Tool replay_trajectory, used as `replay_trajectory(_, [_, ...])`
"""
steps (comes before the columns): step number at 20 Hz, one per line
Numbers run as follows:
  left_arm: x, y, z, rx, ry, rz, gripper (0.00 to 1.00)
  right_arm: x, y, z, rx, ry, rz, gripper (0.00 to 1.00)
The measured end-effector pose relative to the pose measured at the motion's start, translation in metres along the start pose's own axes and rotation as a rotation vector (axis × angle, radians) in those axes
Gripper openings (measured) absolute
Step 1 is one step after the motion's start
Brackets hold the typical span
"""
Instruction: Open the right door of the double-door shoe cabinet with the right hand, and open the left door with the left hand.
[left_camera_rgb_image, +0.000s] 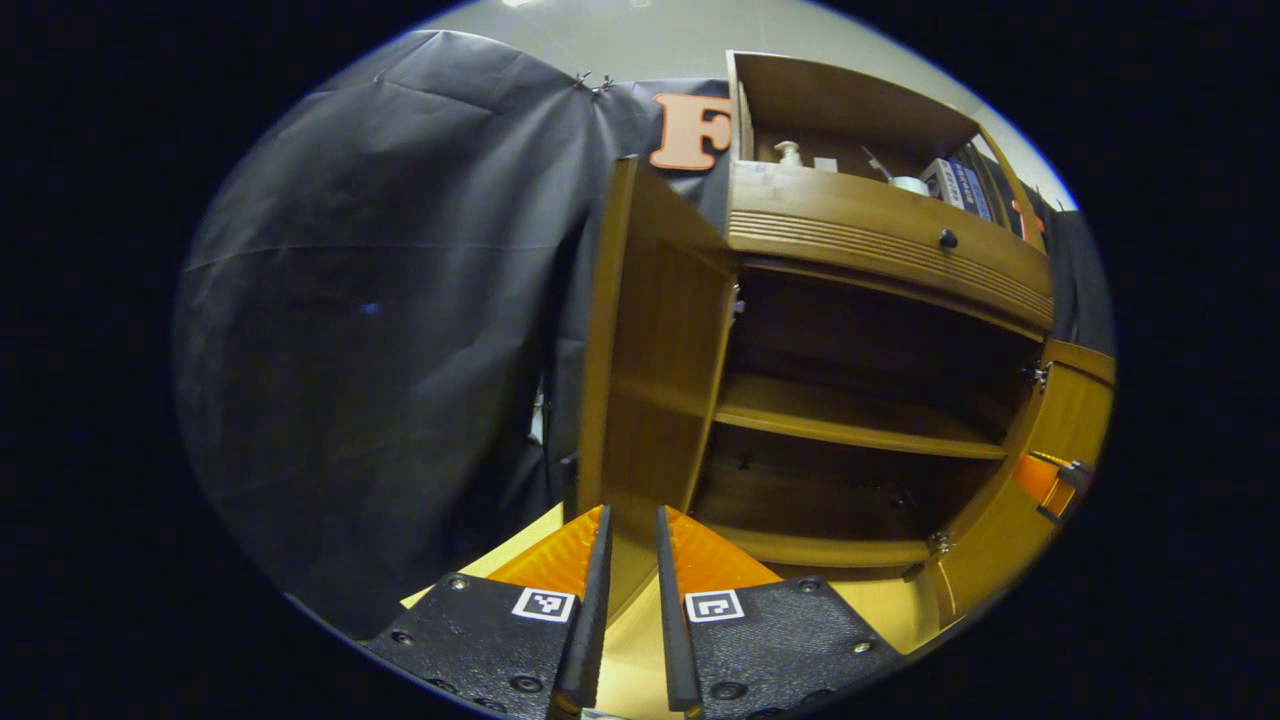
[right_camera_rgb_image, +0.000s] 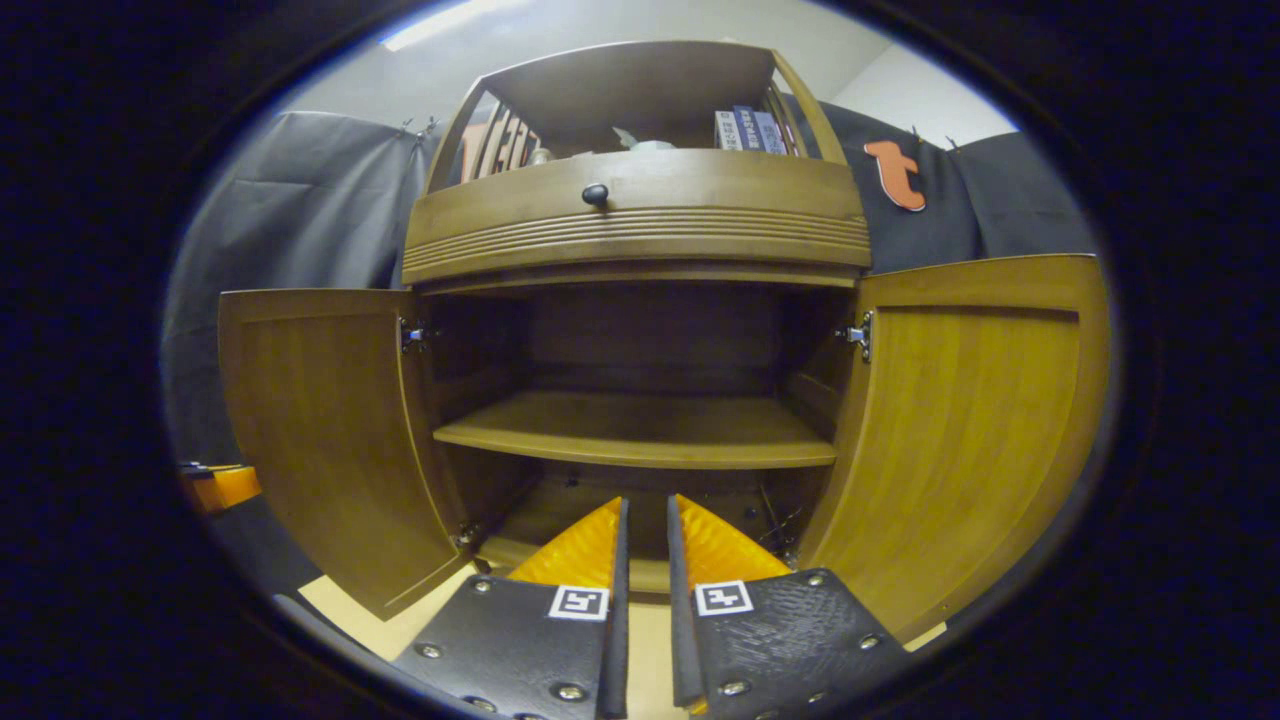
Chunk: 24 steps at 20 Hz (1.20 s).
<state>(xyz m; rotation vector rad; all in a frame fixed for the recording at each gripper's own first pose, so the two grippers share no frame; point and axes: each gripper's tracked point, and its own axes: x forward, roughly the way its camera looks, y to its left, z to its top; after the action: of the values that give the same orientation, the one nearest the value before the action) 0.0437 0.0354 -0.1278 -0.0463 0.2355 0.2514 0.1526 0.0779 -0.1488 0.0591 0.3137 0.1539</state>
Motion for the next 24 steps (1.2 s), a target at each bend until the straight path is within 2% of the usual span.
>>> replay_trajectory(7, [0.020, -0.081, 0.023, 0.039, -0.039, -0.183, 0.19, 0.008, -0.010, 0.021, 0.057, -0.093, -0.069, 0.17])
replay_trajectory(13, [0.027, -0.154, 0.047, 0.029, -0.079, -0.341, 0.18, 0.013, -0.023, 0.040, 0.076, -0.165, -0.126, 0.17])
replay_trajectory(14, [0.026, -0.163, 0.052, 0.029, -0.089, -0.361, 0.21, 0.013, -0.024, 0.042, 0.073, -0.172, -0.132, 0.17])
replay_trajectory(16, [0.024, -0.178, 0.058, 0.032, -0.102, -0.394, 0.27, 0.011, -0.029, 0.045, 0.066, -0.182, -0.146, 0.17])
replay_trajectory(20, [0.016, -0.197, 0.068, 0.044, -0.121, -0.437, 0.26, 0.012, -0.032, 0.053, 0.073, -0.211, -0.154, 0.17])
replay_trajectory(22, [0.014, -0.201, 0.073, 0.047, -0.134, -0.432, 0.26, 0.011, -0.034, 0.058, 0.069, -0.227, -0.163, 0.17])
replay_trajectory(24, [0.011, -0.203, 0.075, 0.045, -0.143, -0.424, 0.36, 0.011, -0.038, 0.061, 0.064, -0.240, -0.177, 0.17])
